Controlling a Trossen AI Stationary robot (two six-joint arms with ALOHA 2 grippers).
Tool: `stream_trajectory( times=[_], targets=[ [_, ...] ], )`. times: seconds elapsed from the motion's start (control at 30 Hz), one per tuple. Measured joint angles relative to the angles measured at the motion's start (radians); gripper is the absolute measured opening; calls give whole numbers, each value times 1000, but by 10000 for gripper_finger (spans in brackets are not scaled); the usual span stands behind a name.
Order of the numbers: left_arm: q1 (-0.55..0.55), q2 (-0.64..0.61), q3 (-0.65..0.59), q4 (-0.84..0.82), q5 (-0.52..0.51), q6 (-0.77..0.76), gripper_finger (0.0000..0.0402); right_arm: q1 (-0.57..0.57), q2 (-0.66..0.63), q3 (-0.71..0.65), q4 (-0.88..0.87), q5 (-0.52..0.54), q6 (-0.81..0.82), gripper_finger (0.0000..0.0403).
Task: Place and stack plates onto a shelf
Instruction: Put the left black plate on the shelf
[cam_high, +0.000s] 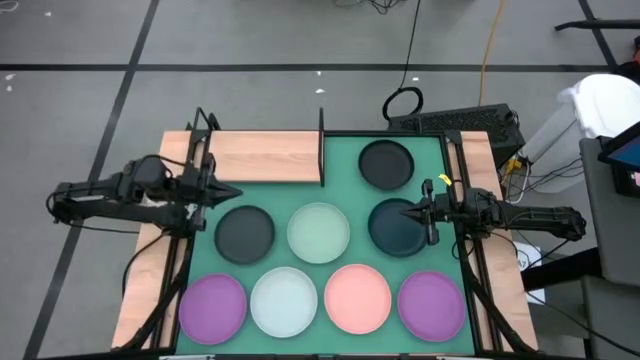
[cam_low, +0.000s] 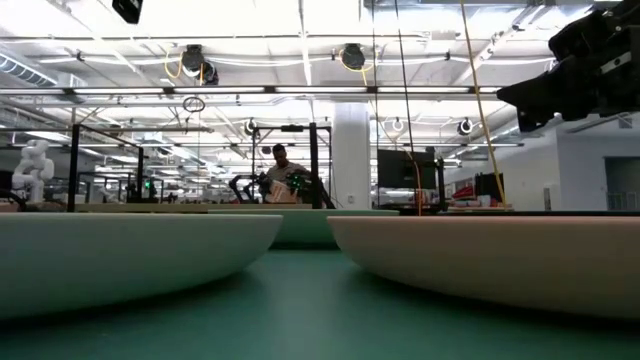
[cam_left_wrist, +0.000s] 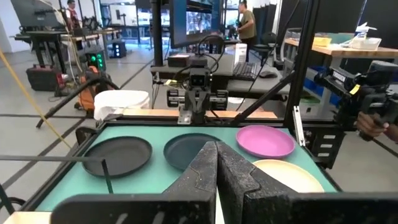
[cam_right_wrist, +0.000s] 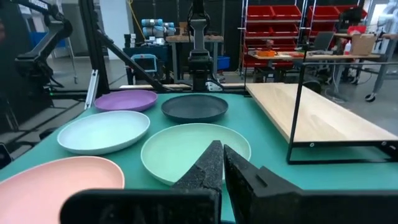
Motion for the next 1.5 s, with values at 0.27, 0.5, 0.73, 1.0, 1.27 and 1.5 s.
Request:
stream_trajectory(
  times=[0.27, 0.5, 0.73, 1.0, 1.27, 1.5],
  targets=[
    [0, 28, 132, -102, -44, 7, 3, 0, 0, 0, -2, 0, 16, 0],
    [0, 35, 162, -143, -71, 9, 3, 0, 0, 0, -2, 0, 87, 0],
    [0, 43, 161, -191, -72, 41, 3, 0, -1, 21, 150, -10, 95, 0],
    [0, 46, 161, -190, -72, 35, 3, 0, 91, 207, 141, -12, 43, 0],
    [0, 47, 160, -188, -72, 43, 3, 0, 326, 479, -27, -30, 35, 0],
    [0, 47, 160, -197, -71, 70, 3, 8, 509, 633, -85, -32, 70, 0]
  ],
)
